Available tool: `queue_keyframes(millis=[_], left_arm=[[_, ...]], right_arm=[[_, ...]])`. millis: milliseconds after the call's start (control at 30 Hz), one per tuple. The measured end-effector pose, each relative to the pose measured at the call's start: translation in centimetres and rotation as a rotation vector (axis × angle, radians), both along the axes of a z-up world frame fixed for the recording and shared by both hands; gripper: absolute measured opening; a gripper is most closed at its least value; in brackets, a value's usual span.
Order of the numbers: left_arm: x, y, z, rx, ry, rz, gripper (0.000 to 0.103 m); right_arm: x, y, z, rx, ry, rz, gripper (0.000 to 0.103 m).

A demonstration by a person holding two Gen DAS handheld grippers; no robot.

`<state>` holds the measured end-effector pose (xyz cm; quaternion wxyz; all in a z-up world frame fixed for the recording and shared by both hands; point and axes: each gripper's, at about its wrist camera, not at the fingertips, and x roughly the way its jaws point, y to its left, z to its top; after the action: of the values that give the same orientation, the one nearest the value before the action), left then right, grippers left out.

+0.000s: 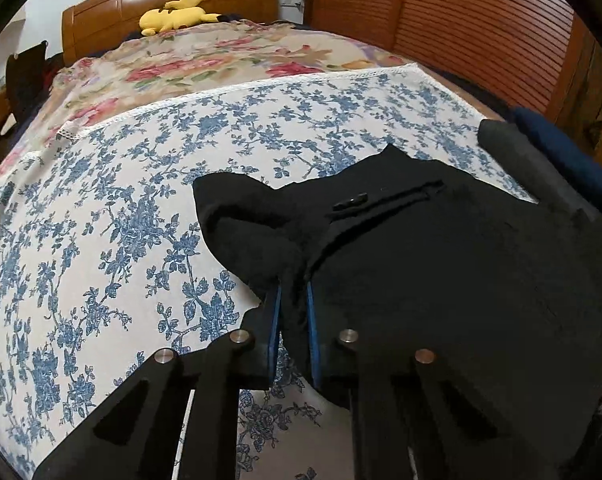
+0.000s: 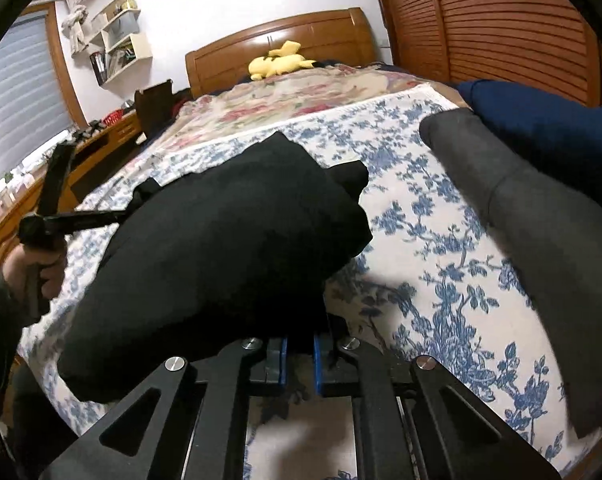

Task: Fold large clothes
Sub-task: 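Close both tools on the coat bundle and lift it off the sheet, then carry the coat bundle with both tools toward the folded clothes stack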

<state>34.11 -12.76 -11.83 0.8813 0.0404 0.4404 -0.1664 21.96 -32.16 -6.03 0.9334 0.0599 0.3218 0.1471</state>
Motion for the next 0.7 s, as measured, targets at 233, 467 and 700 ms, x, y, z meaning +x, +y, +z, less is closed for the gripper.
queue_keyframes(millis=[233, 467, 700], left_arm=[[1.1, 0.1, -1.1, -0.009, 0.046, 0.054, 0.025], [1.6, 0.8, -1.8, -0.028, 0.034, 0.090, 0.044], [0.7, 0.6, -0.8, -0.058, 0.016, 0.038, 0.011]], right_arm=[[1.1, -0.1, -1.1, 0.029, 0.046, -0.031, 0.026], [2.6, 0.3, -2.0, 0.053, 0.109, -0.026, 0.030], [2.1, 0.5, -0.4, 0.036, 0.045, 0.016, 0.012]])
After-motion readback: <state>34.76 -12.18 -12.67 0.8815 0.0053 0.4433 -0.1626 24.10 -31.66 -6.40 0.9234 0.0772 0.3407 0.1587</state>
